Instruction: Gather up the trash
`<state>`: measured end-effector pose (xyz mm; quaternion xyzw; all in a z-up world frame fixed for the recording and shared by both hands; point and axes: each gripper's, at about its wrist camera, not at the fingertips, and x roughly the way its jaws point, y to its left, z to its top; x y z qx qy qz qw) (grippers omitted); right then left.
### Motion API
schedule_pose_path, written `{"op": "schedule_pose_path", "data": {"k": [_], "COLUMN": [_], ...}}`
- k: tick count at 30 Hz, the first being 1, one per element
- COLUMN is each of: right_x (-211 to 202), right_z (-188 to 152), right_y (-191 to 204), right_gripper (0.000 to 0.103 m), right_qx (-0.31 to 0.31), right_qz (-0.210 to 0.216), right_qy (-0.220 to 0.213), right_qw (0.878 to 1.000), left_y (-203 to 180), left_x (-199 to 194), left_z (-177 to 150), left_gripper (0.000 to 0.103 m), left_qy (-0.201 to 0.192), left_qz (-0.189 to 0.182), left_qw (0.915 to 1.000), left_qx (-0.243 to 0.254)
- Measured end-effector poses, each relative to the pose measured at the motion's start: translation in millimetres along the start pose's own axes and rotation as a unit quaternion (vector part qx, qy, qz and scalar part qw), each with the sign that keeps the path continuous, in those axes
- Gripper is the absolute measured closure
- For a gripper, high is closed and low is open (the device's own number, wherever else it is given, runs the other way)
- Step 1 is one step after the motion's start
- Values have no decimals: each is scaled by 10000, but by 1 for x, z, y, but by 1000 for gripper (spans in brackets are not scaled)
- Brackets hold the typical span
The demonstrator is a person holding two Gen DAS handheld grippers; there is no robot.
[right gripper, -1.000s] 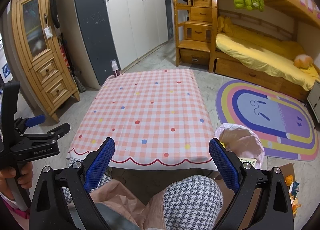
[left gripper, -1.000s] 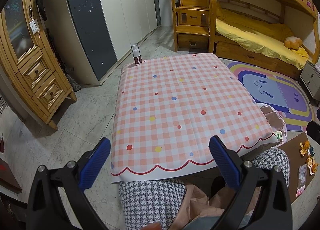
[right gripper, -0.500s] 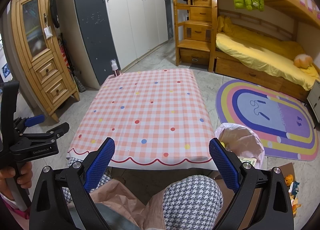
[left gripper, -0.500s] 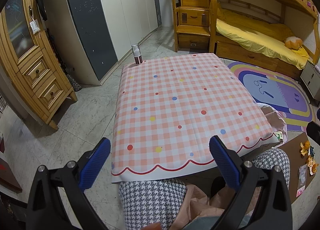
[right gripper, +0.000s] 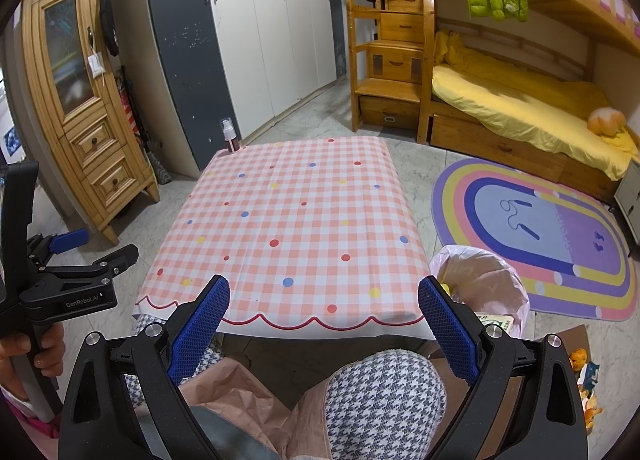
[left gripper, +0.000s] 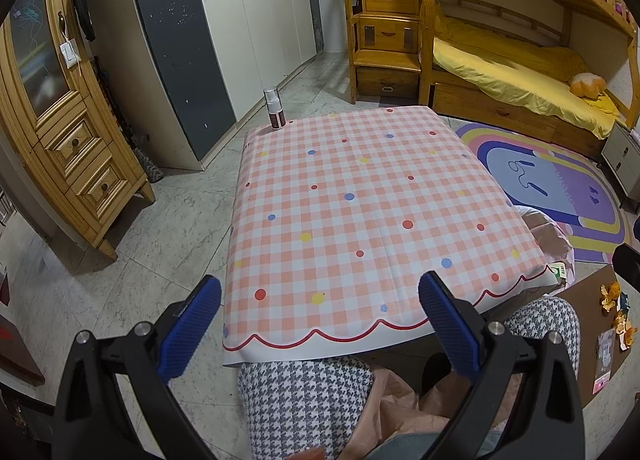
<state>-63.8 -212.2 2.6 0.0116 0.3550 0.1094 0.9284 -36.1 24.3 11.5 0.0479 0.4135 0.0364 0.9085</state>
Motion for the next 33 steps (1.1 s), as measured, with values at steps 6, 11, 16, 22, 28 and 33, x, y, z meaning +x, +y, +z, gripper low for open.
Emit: {"op": "schedule_pose_path", "data": {"k": [6, 11, 16, 22, 28, 33], "right_x": [0, 0, 0, 1, 1, -8], "right_z": [0, 1, 1, -1, -3, -8], "right_y": [0, 0, 0, 1, 0, -32], "right_gripper": [9, 9, 9, 9, 9, 9], "right_qx": [-2, -3, -5, -7, 14, 211], "right_qz": [-5, -6, -6, -7, -26, -427], "right_qy": [1, 4, 10, 20, 0, -327], "right_qw": [10000, 10000, 10000, 10000, 10000, 9983], "left_y": [0, 0, 0, 2, 0, -3], "left_x": [-1, -1, -1, -1, -3, 2], "left_z": [0, 0, 0, 0, 1, 4], "left_gripper": [7, 7, 7, 7, 7, 7], "left_qy": [-3, 2, 5, 24, -77, -56], "left_qz": [9, 7, -2, -78, -39, -20], "left_qw": [10000, 10000, 10000, 10000, 10000, 10000], "left_qx": [-3, -2, 1, -36, -2, -20]}}
